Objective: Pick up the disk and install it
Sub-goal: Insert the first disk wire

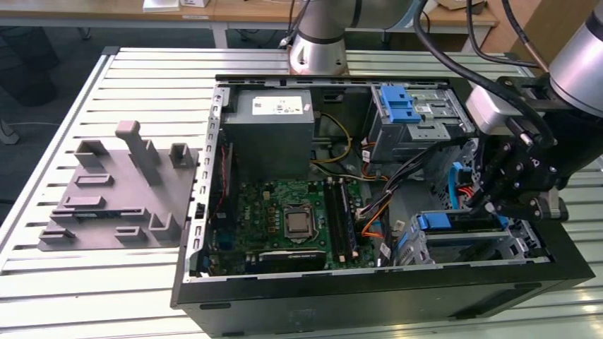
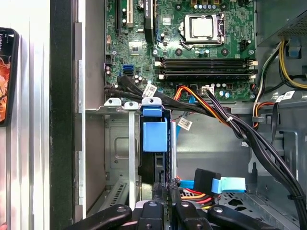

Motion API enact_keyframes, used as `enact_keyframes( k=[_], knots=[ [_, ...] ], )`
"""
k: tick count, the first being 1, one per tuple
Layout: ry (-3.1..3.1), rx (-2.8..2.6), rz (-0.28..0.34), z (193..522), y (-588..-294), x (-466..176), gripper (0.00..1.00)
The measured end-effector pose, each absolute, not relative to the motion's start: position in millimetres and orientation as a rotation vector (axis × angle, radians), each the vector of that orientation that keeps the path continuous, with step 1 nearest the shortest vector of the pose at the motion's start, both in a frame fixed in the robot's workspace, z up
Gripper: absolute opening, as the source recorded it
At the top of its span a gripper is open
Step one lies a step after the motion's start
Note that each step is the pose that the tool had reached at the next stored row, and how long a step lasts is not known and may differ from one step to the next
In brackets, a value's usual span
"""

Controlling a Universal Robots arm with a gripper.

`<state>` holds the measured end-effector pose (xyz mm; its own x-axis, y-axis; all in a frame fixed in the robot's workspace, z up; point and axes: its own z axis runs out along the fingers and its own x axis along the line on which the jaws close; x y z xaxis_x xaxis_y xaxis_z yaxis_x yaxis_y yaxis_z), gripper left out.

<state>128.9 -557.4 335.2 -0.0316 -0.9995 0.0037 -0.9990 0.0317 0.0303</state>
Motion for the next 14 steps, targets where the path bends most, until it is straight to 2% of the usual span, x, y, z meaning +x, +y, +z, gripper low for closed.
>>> enact_keyframes(
  k=[14],
  knots=[
    [-2.239, 2.169, -0.029, 335.9, -559.4, 129.0, 0.16]
  ],
)
